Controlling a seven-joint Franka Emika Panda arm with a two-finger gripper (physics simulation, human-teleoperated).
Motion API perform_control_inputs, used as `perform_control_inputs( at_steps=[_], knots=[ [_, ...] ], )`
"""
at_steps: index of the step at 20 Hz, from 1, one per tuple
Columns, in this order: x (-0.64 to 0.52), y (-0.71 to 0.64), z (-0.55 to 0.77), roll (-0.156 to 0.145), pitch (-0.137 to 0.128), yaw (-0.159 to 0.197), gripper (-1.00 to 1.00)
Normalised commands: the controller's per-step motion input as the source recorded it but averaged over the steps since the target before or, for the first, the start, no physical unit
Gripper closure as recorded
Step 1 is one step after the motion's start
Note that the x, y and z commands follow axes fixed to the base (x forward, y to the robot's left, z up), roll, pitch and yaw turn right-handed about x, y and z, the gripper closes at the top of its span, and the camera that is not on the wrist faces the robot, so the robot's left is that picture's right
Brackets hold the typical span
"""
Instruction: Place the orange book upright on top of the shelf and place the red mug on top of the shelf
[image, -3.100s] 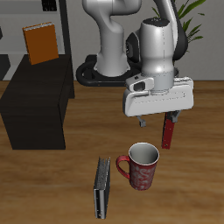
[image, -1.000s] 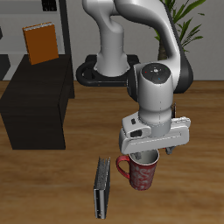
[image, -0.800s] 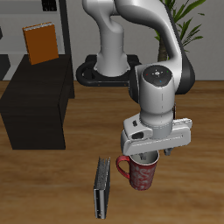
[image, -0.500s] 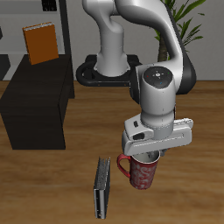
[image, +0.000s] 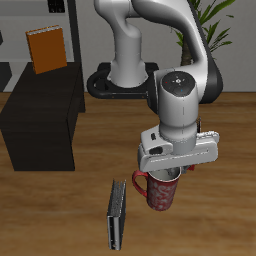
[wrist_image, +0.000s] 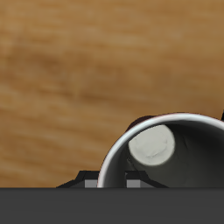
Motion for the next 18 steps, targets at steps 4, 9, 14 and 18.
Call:
perform_control_inputs(
  at_steps=[4, 9, 14, 18],
  knots=[
    [-0.34, 0.06, 0.06, -0.005, -0.034, -0.011, 1.00],
    [-0.44, -0.07, 0.41, 0.023, -0.053, -0.075, 1.00],
    [-0.42, -0.19, 0.54, 0.008, -0.079, -0.045, 1.00],
    [-0.44, -0.21, 0.56, -0.007, -0.094, -0.011, 1.00]
  ],
)
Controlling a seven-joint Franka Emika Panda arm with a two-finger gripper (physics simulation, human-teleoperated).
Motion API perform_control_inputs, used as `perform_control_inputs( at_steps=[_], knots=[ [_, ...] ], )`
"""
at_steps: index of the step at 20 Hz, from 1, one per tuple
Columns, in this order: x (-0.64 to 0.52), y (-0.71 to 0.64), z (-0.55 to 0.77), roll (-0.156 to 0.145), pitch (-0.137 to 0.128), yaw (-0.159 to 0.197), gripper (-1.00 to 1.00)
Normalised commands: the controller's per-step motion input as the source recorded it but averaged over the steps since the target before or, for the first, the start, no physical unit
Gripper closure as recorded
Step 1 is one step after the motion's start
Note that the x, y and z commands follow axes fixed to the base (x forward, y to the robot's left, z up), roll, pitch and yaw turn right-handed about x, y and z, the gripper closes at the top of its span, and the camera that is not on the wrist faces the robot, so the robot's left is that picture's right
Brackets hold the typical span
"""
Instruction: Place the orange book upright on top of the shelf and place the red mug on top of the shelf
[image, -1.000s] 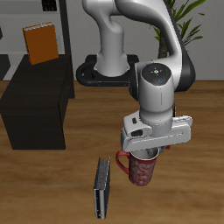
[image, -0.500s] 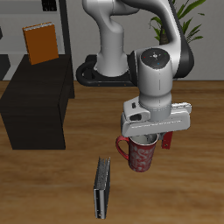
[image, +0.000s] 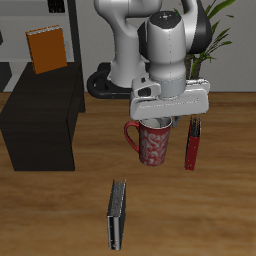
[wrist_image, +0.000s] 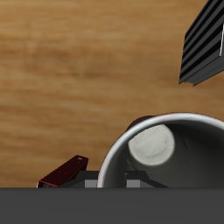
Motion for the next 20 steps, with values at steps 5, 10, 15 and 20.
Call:
perform_control_inputs(
  at_steps=[5, 10, 15, 20],
  knots=[
    [-0.36, -0.32, 0.46, -0.019, -0.055, -0.002, 1.00],
    [-0.28, -0.33, 0.40, -0.031, -0.047, -0.012, 1.00],
    [-0.24, -0.28, 0.34, -0.027, -0.053, -0.002, 1.00],
    [-0.19, -0.36, 0.37, -0.038, -0.045, -0.017, 1.00]
  ],
)
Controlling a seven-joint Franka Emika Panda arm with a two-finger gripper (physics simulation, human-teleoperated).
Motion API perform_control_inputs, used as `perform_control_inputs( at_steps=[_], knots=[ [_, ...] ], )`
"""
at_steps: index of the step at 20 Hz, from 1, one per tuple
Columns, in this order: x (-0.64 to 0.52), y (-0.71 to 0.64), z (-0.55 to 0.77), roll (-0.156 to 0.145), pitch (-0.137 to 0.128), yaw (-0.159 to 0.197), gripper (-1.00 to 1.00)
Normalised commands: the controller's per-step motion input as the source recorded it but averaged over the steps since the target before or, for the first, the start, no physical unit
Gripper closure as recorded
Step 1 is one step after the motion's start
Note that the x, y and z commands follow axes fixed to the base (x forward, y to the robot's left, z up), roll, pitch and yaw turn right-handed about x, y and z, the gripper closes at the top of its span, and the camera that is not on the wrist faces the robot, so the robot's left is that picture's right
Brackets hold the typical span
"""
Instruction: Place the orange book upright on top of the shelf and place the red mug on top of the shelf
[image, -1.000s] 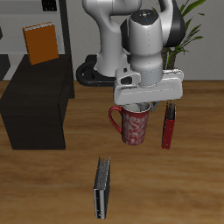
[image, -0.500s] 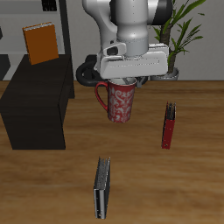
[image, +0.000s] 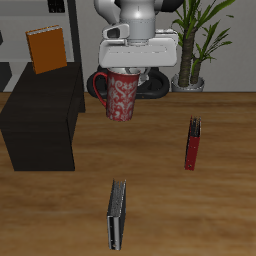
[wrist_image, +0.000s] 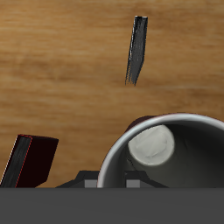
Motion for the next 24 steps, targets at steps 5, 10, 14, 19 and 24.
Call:
perform_control_inputs(
  at_steps=[5, 10, 14, 19, 24],
  knots=[
    [-0.03, -0.36, 0.29, -0.048, -0.017, -0.028, 1.00],
    [-0.10, -0.35, 0.28, -0.036, -0.017, -0.038, 1.00],
    [-0.02, -0.23, 0.30, -0.002, -0.015, -0.040, 1.00],
    [-0.03, -0.18, 0.23, -0.029, -0.015, -0.011, 1.00],
    [0.11, -0.49, 0.20, -0.019, 0.026, -0.055, 1.00]
  ],
)
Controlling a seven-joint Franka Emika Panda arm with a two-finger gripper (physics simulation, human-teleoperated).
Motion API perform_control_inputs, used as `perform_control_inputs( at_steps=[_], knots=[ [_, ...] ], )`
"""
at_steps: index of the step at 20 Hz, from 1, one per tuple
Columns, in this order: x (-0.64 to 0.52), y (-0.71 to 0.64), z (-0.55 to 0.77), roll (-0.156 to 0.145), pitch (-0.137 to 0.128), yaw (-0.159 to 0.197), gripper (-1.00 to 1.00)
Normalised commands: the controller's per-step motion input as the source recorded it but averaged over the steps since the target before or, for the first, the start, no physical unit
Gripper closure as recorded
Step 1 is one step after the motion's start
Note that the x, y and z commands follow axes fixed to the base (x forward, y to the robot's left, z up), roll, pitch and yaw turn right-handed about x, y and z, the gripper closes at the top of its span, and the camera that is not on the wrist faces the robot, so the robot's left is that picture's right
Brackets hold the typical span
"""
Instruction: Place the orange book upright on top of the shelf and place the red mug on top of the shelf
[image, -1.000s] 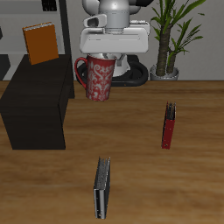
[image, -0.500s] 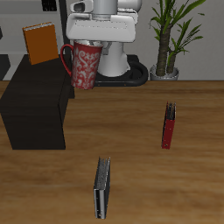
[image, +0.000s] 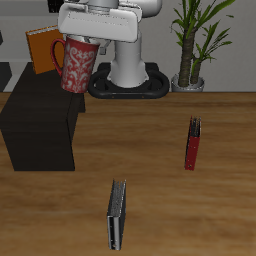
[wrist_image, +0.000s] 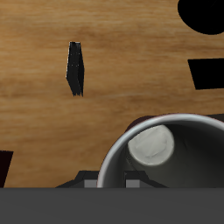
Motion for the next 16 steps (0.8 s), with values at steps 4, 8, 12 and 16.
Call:
perform_control_inputs(
  at_steps=[4, 8, 12, 16],
  knots=[
    [0.14, -0.77, 0.12, 0.000, 0.077, -0.106, 1.00],
    [-0.06, -0.53, 0.13, -0.028, 0.002, -0.041, 1.00],
    [-0.08, -0.29, 0.07, 0.011, -0.009, -0.002, 1.00],
    [0.07, -0.17, -0.03, 0.025, 0.035, 0.014, 1.00]
  ],
)
